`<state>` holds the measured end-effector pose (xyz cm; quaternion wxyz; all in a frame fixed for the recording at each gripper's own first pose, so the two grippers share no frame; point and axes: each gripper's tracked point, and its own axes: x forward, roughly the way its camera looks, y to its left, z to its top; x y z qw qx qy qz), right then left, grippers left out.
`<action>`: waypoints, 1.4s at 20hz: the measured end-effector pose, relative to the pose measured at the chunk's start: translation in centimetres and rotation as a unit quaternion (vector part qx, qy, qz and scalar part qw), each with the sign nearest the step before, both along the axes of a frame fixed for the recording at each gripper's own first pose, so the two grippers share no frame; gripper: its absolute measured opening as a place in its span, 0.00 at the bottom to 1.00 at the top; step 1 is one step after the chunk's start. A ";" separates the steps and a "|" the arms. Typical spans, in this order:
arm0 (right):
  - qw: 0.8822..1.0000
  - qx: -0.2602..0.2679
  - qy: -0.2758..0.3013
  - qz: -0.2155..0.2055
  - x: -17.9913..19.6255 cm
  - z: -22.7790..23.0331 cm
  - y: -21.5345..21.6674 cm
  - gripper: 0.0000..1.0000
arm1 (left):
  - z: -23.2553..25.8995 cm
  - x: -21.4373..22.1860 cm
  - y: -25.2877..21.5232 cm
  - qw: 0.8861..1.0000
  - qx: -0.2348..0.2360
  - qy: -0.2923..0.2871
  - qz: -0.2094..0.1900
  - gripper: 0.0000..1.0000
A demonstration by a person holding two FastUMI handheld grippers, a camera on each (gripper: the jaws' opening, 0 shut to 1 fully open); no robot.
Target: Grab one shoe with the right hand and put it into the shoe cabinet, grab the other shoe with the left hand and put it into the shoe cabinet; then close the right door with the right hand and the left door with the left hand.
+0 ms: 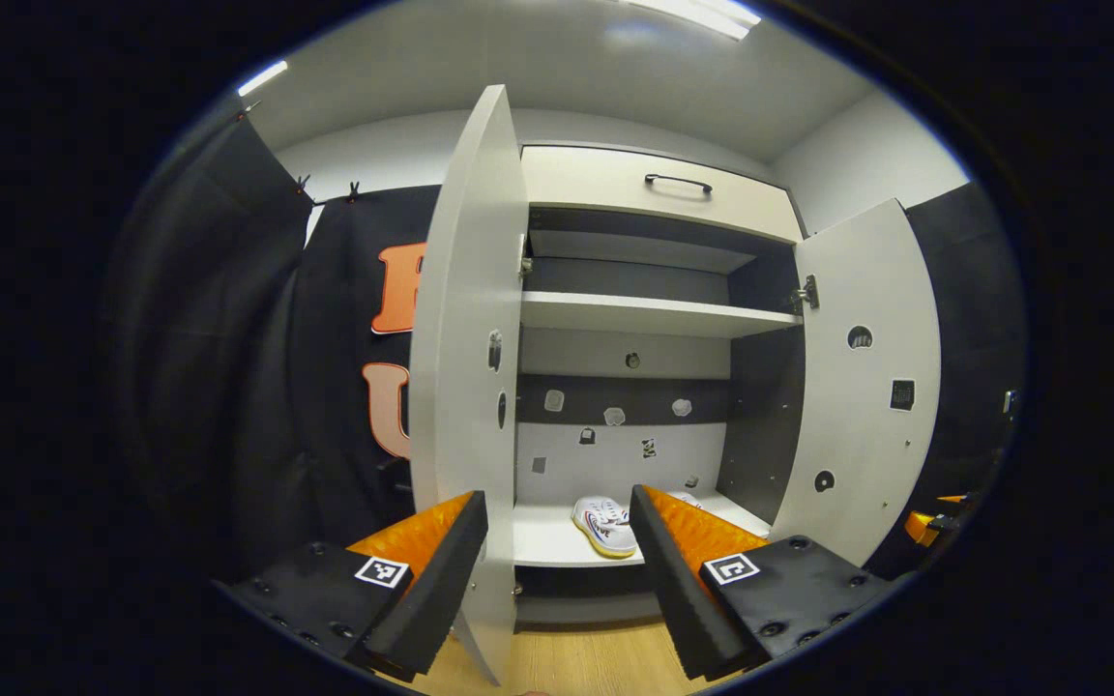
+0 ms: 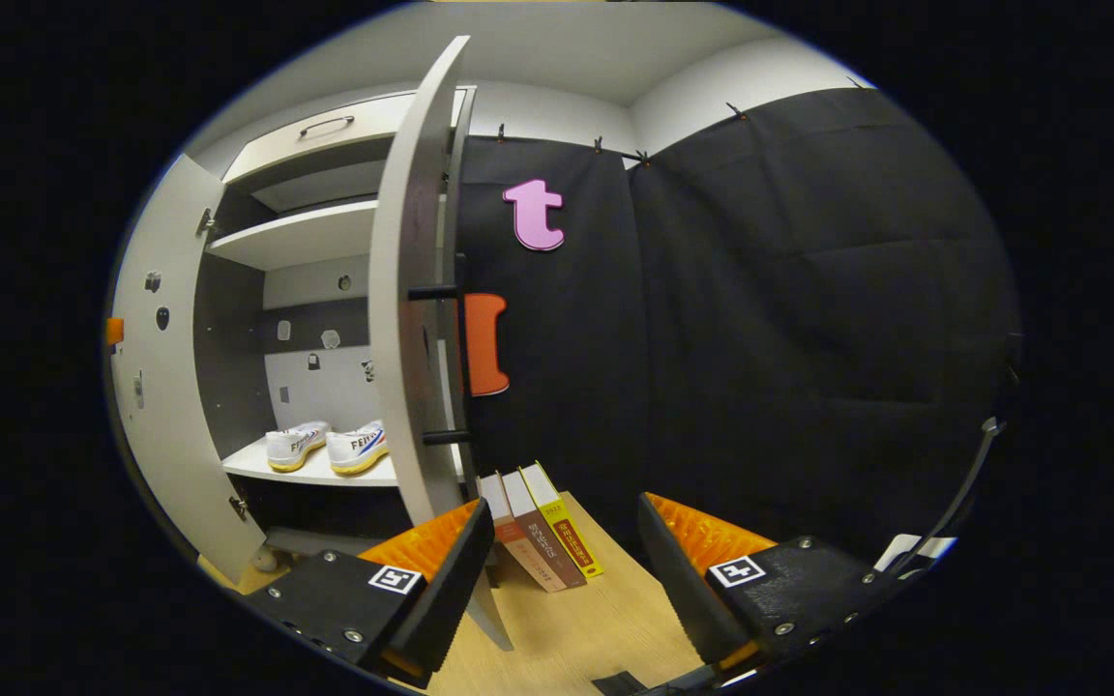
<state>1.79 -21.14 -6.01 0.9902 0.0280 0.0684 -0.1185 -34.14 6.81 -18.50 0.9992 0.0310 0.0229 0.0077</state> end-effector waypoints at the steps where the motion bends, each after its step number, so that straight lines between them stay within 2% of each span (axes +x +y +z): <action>1: 1.000 -0.003 -0.006 -0.007 0.9 -0.2 -0.7 0.92 | 0.1 -0.6 0.5 1.000 -0.002 -0.003 0.003 0.95; 4: 1.000 -0.013 -0.005 -0.006 2.9 -1.7 -2.7 0.92 | 0.8 -2.3 2.2 1.000 0.003 -0.018 0.013 0.96; 7: 1.000 -0.012 -0.004 0.027 4.8 -2.7 -1.8 0.92 | 2.0 -3.8 3.9 0.999 0.016 -0.038 0.031 0.95; 11: 0.997 0.014 0.005 0.079 6.3 -3.7 1.3 0.92 | 1.7 -4.8 5.2 0.998 0.014 -0.030 0.046 0.95; 15: 0.997 0.024 0.001 0.077 6.2 -3.8 1.8 0.91 | 1.1 -5.2 5.7 0.998 0.000 -0.026 0.049 0.95; 17: 0.997 0.011 0.000 0.077 6.1 -3.5 2.3 0.91 | 1.1 -5.4 5.9 0.998 0.002 -0.025 0.054 0.95; 21: 0.993 0.009 0.002 0.120 6.1 -3.2 6.5 0.90 | 1.3 -5.6 5.6 0.999 -0.006 -0.026 0.045 0.95; 28: 0.987 0.022 -0.003 0.159 7.3 -3.2 12.9 0.89 | 1.6 -6.4 7.7 0.998 -0.004 -0.032 0.061 0.95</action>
